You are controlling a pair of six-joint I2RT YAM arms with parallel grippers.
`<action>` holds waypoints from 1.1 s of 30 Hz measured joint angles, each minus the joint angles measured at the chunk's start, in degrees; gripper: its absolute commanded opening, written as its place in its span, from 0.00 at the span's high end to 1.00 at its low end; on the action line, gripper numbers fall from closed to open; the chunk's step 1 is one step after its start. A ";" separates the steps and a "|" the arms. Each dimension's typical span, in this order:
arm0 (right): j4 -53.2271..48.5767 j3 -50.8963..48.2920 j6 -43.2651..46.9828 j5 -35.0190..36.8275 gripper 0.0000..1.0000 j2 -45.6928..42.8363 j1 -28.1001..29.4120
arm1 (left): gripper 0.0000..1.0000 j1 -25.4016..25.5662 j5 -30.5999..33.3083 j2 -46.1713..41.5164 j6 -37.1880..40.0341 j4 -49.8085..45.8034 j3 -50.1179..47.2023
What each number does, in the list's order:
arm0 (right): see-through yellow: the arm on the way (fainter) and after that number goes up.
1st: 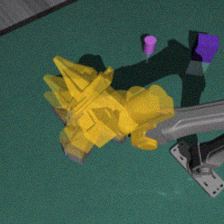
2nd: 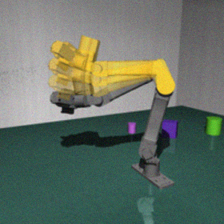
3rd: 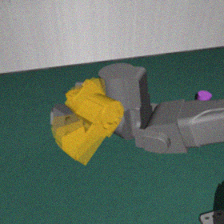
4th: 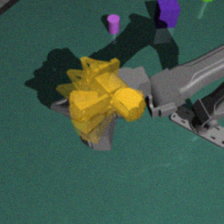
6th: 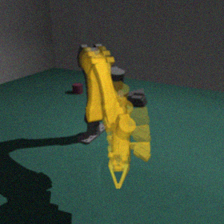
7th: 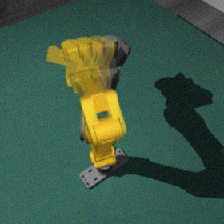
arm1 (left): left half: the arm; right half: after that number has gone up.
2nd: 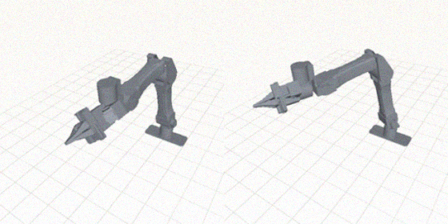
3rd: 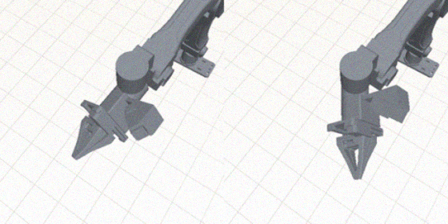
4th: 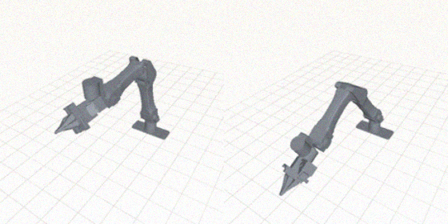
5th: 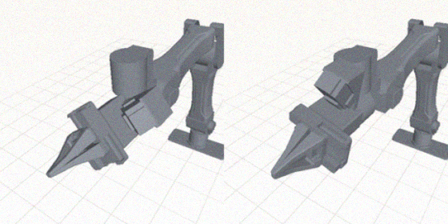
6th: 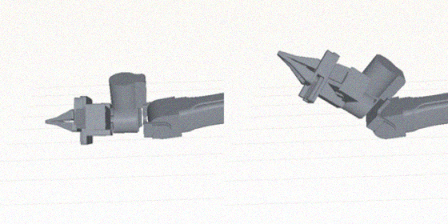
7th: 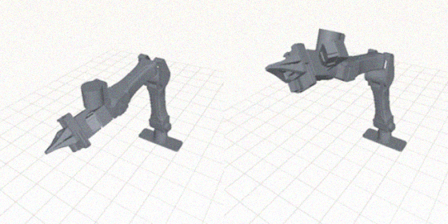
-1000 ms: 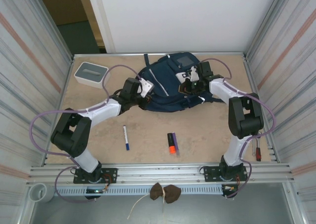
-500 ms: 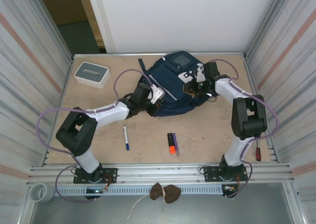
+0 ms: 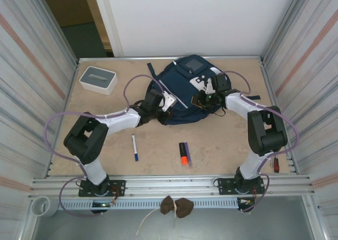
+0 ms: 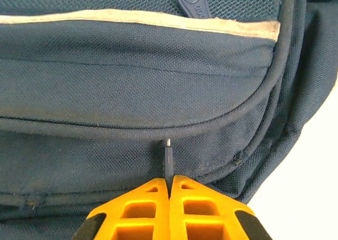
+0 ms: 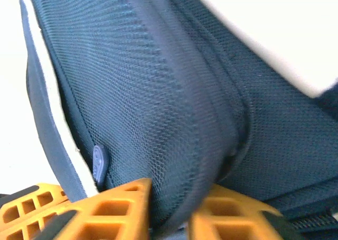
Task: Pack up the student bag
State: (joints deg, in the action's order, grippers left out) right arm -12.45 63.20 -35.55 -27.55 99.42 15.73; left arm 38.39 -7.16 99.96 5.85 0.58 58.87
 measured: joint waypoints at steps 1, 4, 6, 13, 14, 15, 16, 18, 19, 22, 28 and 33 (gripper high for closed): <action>0.07 -0.02 -0.22 0.31 0.92 0.11 0.04 | 0.92 0.00 0.00 0.68 0.20 -0.11 0.57; 0.37 -0.02 -0.63 0.57 0.97 0.11 0.07 | 0.90 0.02 -0.02 1.95 0.46 -0.46 1.84; 0.59 -0.02 -0.70 0.76 0.98 0.22 0.07 | 0.89 0.07 0.09 2.71 0.72 -0.79 2.64; 0.70 0.00 -0.70 0.72 1.00 0.39 0.07 | 0.81 0.28 0.92 5.40 2.10 -2.08 4.74; 0.70 0.00 -0.70 0.66 1.00 0.39 0.07 | 0.80 0.28 0.94 5.64 2.16 -2.08 4.87; 0.70 0.00 -0.68 0.59 1.00 0.39 0.07 | 0.80 0.33 1.03 5.84 2.32 -2.10 4.98; 0.70 0.02 -0.68 0.55 1.00 0.42 0.04 | 0.81 0.33 1.07 6.08 2.38 -2.10 5.16; 0.68 0.04 -0.68 0.52 1.00 0.42 0.02 | 0.87 0.33 1.09 6.34 2.54 -2.12 5.38; 0.61 0.09 -0.61 0.52 1.00 0.42 0.02 | 0.93 0.33 1.11 6.36 2.51 -2.14 5.42; -0.76 0.96 0.57 0.59 1.00 0.42 -0.07 | 1.00 0.20 1.57 6.45 3.13 -2.27 5.68; -5.42 3.41 5.97 0.04 1.00 0.42 -1.29 | 1.00 -1.20 2.03 3.19 3.23 0.20 2.27; -10.54 5.46 10.95 -2.10 1.00 0.42 -3.80 | 1.00 -4.85 3.80 -0.35 3.89 1.53 -0.02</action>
State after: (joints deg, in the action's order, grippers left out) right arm -22.98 68.66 -24.60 -29.65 99.83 11.92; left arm 33.54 -3.36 99.61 9.74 2.11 58.85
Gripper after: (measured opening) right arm 0.071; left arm 0.066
